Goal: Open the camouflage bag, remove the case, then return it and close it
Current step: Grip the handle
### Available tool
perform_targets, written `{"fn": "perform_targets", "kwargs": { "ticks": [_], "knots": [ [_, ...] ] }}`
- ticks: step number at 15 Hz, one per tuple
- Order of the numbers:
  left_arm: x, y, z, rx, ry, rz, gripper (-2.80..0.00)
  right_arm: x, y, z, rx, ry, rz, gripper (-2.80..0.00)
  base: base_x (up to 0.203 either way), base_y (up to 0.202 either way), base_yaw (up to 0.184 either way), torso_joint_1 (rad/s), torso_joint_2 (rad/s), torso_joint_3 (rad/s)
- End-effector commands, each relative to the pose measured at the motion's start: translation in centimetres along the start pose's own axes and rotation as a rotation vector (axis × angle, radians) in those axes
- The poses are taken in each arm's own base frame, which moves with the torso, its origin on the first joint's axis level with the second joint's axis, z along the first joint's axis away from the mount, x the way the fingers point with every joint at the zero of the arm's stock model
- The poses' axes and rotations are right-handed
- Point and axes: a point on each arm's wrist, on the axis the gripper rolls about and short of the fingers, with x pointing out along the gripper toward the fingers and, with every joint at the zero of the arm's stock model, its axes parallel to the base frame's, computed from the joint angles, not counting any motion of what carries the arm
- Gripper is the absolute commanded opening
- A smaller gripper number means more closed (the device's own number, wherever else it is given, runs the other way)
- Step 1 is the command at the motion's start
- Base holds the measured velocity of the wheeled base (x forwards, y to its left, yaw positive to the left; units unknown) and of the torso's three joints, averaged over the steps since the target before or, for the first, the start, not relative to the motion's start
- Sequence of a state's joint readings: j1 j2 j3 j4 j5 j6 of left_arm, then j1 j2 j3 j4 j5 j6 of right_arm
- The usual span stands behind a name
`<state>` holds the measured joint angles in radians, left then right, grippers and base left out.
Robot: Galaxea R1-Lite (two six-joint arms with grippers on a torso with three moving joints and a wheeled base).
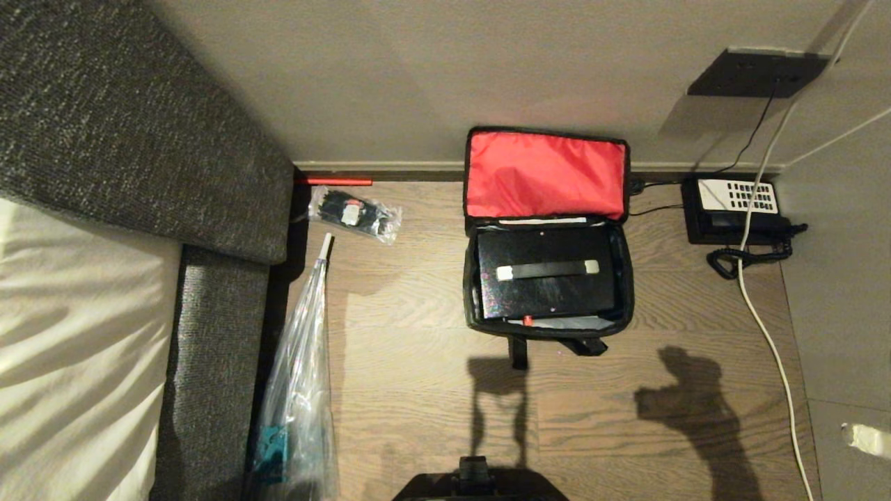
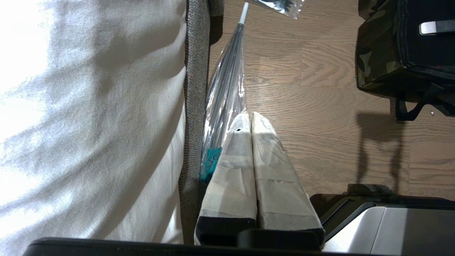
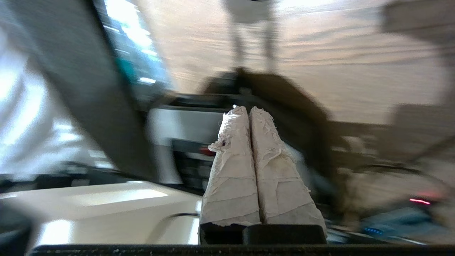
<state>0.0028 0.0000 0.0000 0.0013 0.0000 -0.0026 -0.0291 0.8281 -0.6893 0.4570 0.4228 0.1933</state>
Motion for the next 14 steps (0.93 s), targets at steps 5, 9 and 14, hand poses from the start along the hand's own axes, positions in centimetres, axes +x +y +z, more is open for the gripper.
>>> {"fn": "perform_targets", "kwargs": {
  "ticks": [5, 9, 14],
  "knots": [
    [0.0, 0.0, 0.0, -0.001, 0.0, 0.0, -2.8, 6.7, -2.4, 2.5, -0.24, 0.197, -0.109, -2.8, 0.0, 0.0, 0.0, 0.0, 0.0, 0.0],
    [0.0, 0.0, 0.0, -0.001, 0.0, 0.0, -2.8, 14.6, -1.2, 5.0, -0.385, 0.229, -0.071, 0.0, 0.0, 0.0, 0.0, 0.0, 0.0, 0.0],
    [0.0, 0.0, 0.0, -0.001, 0.0, 0.0, -2.8, 23.8, 3.2, 5.1, -0.6, 0.256, -0.34, 0.0, 0.0, 0.0, 0.0, 0.0, 0.0, 0.0]
  ]
}}
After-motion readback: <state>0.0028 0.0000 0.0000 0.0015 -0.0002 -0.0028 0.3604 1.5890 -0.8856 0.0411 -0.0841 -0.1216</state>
